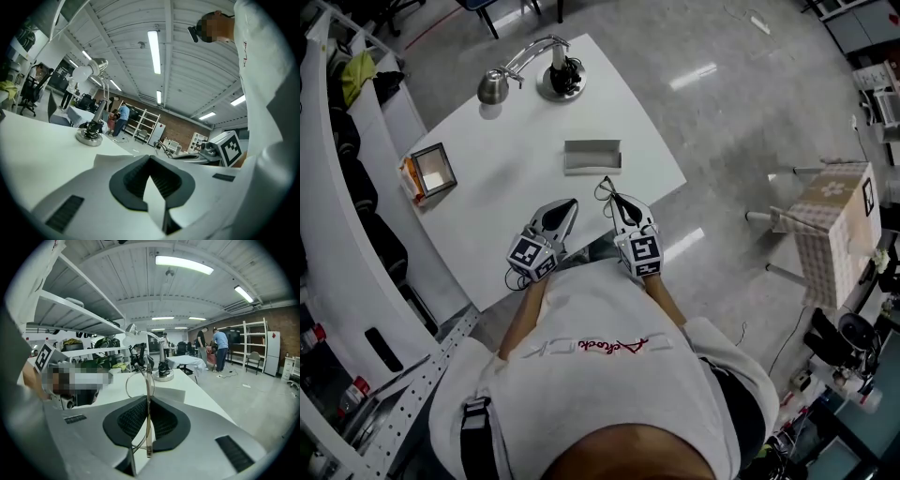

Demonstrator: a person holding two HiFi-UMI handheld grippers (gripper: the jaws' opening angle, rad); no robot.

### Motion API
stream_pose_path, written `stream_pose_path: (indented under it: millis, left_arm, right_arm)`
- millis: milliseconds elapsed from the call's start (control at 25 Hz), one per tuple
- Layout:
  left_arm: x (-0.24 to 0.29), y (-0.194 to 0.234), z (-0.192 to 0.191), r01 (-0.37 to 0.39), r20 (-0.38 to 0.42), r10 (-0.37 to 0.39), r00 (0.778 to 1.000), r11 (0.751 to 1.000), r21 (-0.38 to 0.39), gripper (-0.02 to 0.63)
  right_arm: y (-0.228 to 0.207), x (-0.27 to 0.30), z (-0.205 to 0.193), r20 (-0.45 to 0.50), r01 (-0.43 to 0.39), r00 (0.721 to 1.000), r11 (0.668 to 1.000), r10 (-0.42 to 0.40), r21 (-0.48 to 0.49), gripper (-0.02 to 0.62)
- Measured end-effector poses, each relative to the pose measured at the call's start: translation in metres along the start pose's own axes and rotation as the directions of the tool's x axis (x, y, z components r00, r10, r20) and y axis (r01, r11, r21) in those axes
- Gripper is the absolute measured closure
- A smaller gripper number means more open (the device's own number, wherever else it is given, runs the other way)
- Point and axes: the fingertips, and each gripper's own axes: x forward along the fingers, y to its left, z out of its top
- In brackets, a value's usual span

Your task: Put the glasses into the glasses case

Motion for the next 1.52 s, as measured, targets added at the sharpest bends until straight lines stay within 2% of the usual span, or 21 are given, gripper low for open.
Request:
stream_pose_path:
  millis: [480,680,880,1000,1080,1160,1240,1400,1440,1520]
  left_arm:
    - [-0.001,0.029,-0.004,-0.083,-0.013,0.083,0.996,0.995,-0.057,0.597]
    - [-0.007,0.037,-0.005,-0.118,-0.011,0.118,0.993,0.990,-0.076,0.597]
    - [-0.012,0.043,-0.006,-0.145,-0.008,0.145,0.989,0.986,-0.087,0.597]
    - [-0.016,0.047,-0.007,-0.160,-0.004,0.160,0.987,0.983,-0.095,0.597]
    - [-0.017,0.048,-0.007,-0.166,-0.003,0.166,0.986,0.981,-0.099,0.597]
    - [-0.018,0.050,-0.007,-0.169,-0.002,0.169,0.986,0.980,-0.101,0.597]
    - [-0.017,0.050,-0.006,-0.170,0.003,0.171,0.985,0.980,-0.104,0.597]
    - [-0.017,0.051,-0.007,-0.170,0.005,0.171,0.985,0.980,-0.107,0.597]
    - [-0.017,0.051,-0.007,-0.170,0.005,0.172,0.985,0.980,-0.107,0.597]
    - [-0.017,0.051,-0.006,-0.171,0.006,0.173,0.985,0.979,-0.108,0.597]
  right_arm:
    - [-0.016,0.060,-0.020,-0.089,-0.079,0.993,0.996,0.076,-0.032,0.583]
    - [-0.024,0.089,-0.013,-0.110,-0.108,0.989,0.992,0.101,-0.062,0.583]
    - [-0.029,0.115,-0.008,-0.124,-0.151,0.983,0.978,0.133,-0.146,0.583]
    - [-0.027,0.128,-0.004,-0.145,-0.192,0.976,0.955,0.162,-0.227,0.583]
    - [-0.025,0.133,-0.003,-0.168,-0.222,0.970,0.928,0.178,-0.299,0.583]
    - [-0.023,0.137,-0.004,-0.196,-0.253,0.962,0.886,0.189,-0.389,0.583]
    - [-0.022,0.140,-0.009,-0.232,-0.282,0.955,0.820,0.187,-0.498,0.583]
    - [-0.025,0.146,-0.023,-0.315,-0.324,0.939,0.650,0.135,-0.687,0.583]
    - [-0.026,0.147,-0.025,-0.329,-0.330,0.936,0.625,0.121,-0.708,0.583]
    - [-0.027,0.150,-0.029,-0.351,-0.338,0.931,0.605,0.102,-0.721,0.583]
